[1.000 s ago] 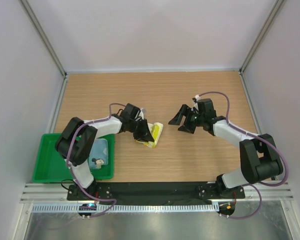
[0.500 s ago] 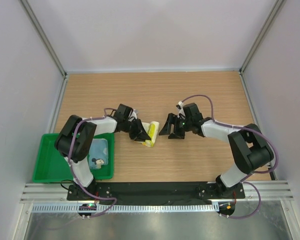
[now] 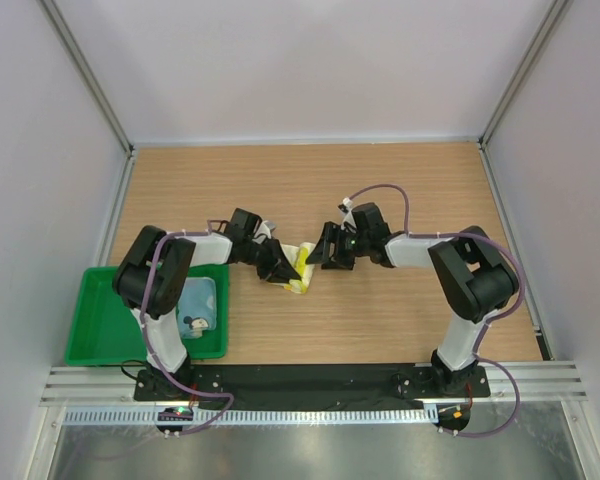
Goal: Roll the towels
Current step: Roll the towel
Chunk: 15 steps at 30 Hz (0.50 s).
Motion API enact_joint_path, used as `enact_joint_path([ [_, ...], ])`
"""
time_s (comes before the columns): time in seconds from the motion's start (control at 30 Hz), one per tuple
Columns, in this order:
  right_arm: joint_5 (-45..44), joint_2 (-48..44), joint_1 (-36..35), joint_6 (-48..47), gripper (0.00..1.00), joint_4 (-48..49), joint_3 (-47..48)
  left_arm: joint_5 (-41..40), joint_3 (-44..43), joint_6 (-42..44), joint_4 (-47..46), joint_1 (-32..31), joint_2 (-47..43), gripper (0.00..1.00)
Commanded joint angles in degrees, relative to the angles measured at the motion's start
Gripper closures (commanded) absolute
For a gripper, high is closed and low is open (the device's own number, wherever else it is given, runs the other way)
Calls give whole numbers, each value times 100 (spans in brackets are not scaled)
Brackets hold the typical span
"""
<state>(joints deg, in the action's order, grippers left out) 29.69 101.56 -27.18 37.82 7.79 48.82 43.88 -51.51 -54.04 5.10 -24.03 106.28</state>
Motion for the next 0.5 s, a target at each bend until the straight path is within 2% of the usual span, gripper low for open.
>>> enact_joint_path([
  [0.0,-42,241,-156,111,33,583,181,-371,132,69,210,65,191,100],
  [0.13,-165,452,-270,208,43,733,216,-345,88,78,202,65,183,100],
  [0.17,-218,470,-296,234,54,733,216,-354,88,87,202,74,174,100],
  [0.23,-306,496,-332,234,65,698,207,-319,79,139,202,65,148,100],
  [0.37,-368,444,-332,217,74,548,216,-345,62,271,280,65,112,100],
  [0.47,-517,365,-341,147,76,189,277,-529,0,490,561,74,60,93],
])
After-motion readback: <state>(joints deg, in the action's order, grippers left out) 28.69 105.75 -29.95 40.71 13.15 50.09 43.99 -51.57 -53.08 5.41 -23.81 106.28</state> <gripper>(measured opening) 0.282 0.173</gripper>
